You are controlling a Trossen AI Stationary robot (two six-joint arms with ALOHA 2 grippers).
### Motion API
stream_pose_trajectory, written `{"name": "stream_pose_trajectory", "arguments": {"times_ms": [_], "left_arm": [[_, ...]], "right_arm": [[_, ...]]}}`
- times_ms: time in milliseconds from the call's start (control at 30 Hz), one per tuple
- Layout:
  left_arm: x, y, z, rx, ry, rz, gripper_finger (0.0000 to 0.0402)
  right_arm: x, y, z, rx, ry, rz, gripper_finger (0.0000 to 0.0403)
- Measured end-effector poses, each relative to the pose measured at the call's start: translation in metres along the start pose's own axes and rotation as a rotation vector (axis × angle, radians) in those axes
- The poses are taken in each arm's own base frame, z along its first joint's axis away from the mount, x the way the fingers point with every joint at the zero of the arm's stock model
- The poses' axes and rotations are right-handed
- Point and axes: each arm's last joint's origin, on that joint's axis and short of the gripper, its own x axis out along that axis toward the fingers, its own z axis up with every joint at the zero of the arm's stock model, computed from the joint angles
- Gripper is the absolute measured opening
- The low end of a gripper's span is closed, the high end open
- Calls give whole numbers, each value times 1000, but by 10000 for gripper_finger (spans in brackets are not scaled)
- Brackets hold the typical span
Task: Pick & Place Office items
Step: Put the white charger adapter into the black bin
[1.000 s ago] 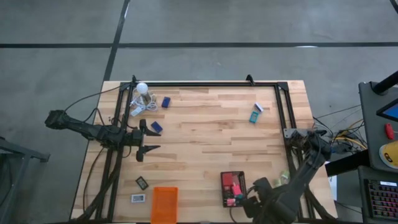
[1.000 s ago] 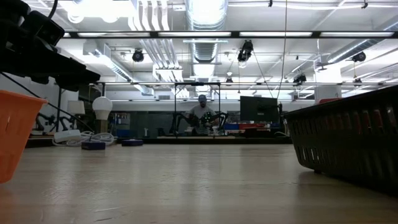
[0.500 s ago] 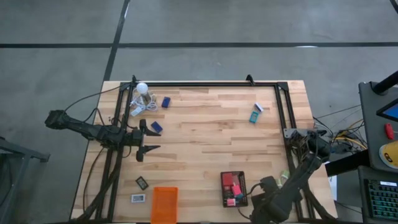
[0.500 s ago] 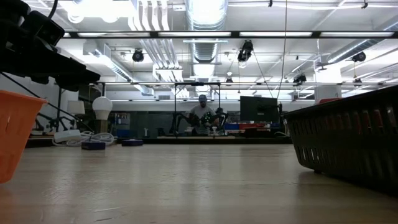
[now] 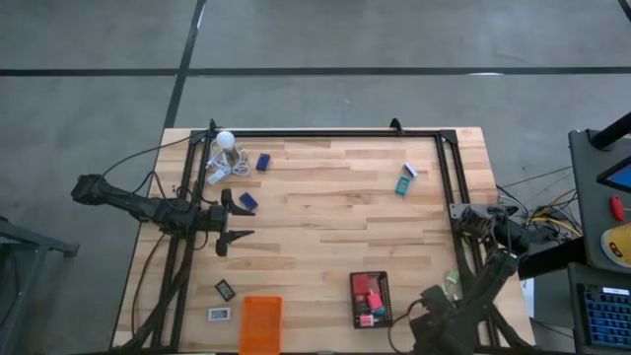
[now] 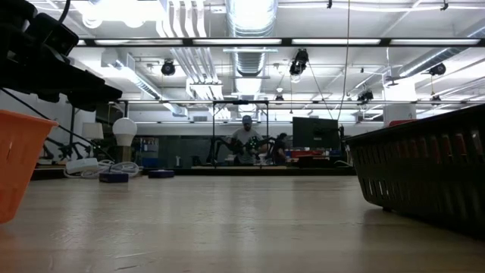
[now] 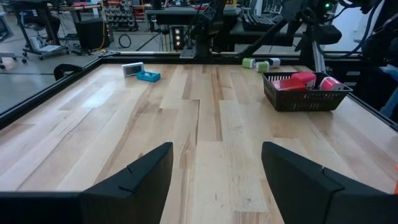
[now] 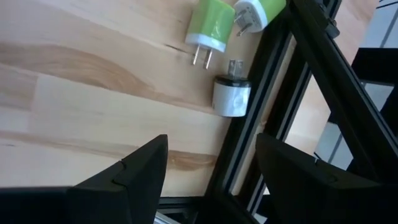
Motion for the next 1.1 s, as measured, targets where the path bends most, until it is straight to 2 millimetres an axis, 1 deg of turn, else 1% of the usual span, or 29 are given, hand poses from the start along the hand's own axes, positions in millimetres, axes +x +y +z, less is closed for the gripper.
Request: {"name": "stream_pose_trajectory", "arguments": {"times_ms": [200, 400, 500, 600, 833, 1100], "left_arm": [[0, 0, 0, 0, 0, 0, 252], [0, 0, 0, 0, 0, 0, 252], [0, 0, 0, 0, 0, 0, 252], [0, 0, 0, 0, 0, 0, 252], [0, 0, 0, 0, 0, 0, 252], [0, 0, 0, 0, 0, 0, 252]], "right_arm": [[6, -1, -1, 1, -9, -9, 239], [21, 3, -4, -22, 22, 3, 235], [30, 1, -6, -32, 84, -61, 238], [38, -3, -7, -37, 97, -107, 239], [52, 1, -5, -46, 106, -93, 235], [70, 0, 3, -40, 92, -127, 233]]}}
